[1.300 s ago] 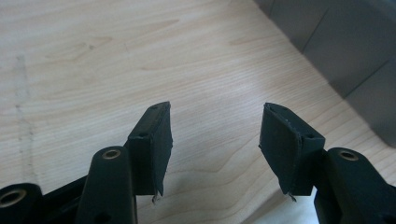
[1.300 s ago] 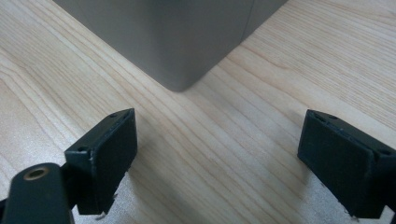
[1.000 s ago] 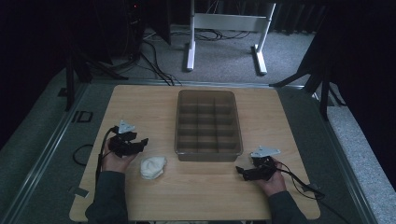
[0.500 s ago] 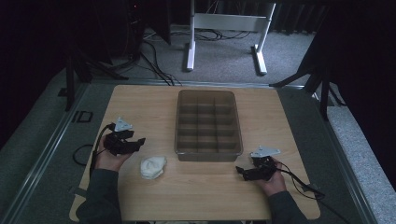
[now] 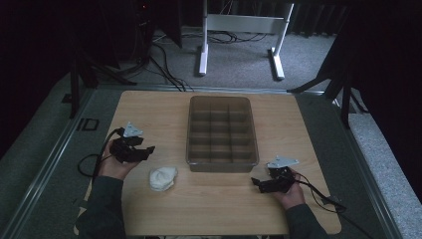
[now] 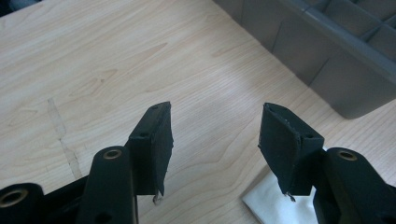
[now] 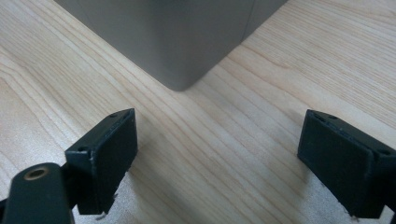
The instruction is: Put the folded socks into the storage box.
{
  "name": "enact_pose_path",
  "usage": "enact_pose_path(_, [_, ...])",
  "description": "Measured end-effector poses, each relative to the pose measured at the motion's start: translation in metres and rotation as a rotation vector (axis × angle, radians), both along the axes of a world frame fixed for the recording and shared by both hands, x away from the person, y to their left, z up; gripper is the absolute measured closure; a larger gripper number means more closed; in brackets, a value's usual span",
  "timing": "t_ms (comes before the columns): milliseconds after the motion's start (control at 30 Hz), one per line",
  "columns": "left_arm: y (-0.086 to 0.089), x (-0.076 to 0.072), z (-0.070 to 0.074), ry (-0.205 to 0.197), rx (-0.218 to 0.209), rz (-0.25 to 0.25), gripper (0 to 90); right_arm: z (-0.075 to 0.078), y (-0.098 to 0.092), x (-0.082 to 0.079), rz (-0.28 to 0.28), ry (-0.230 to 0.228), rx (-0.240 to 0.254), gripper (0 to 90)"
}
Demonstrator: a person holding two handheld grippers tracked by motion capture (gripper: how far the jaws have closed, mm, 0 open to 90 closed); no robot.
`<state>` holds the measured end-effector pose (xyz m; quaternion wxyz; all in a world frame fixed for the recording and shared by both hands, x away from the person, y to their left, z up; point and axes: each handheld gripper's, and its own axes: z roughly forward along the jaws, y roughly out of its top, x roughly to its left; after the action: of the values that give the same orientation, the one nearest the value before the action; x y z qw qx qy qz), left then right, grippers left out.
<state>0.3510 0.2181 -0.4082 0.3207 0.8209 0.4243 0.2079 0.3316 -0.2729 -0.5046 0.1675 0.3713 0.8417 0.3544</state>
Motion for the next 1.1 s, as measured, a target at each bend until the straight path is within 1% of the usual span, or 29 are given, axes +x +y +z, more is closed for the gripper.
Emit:
enact_pose_path(100, [0.000, 0.000, 0.002, 0.000, 0.004, -0.009, 44.6, 0.000, 0.000, 0.000, 0.000, 0.000, 0.000, 11.6])
enact_pose_path(133, [0.000, 0.001, 0.004, 0.010, -0.002, -0.015, 44.6, 0.000, 0.000, 0.000, 0.000, 0.000, 0.000, 11.7])
enact_pose_path(200, [0.000, 0.001, 0.005, 0.014, -0.006, -0.018, 44.6, 0.000, 0.000, 0.000, 0.000, 0.000, 0.000, 11.6])
enact_pose_path(233, [0.001, 0.001, 0.007, 0.016, 0.001, -0.027, 44.6, 0.000, 0.000, 0.000, 0.000, 0.000, 0.000, 11.7])
enact_pose_path(300, [0.000, 0.001, 0.008, 0.019, 0.002, -0.032, 44.6, 0.000, 0.000, 0.000, 0.000, 0.000, 0.000, 11.6])
enact_pose_path(333, [0.000, 0.001, 0.009, 0.018, 0.015, -0.039, 44.6, 0.000, 0.000, 0.000, -0.001, 0.000, 0.001, 11.6])
enact_pose_path(600, [0.000, 0.002, 0.014, 0.020, 0.036, -0.056, 44.5, 0.000, 0.000, 0.000, -0.001, 0.000, 0.001, 11.6])
enact_pose_path(800, [0.000, 0.002, 0.014, 0.024, 0.047, -0.075, 44.6, 0.000, 0.000, 0.000, -0.002, 0.001, 0.001, 11.6])
enact_pose_path(1100, [-0.004, 0.001, 0.015, 0.040, 0.083, -0.118, 45.2, 0.000, 0.000, 0.000, -0.001, 0.001, 0.001, 11.6])
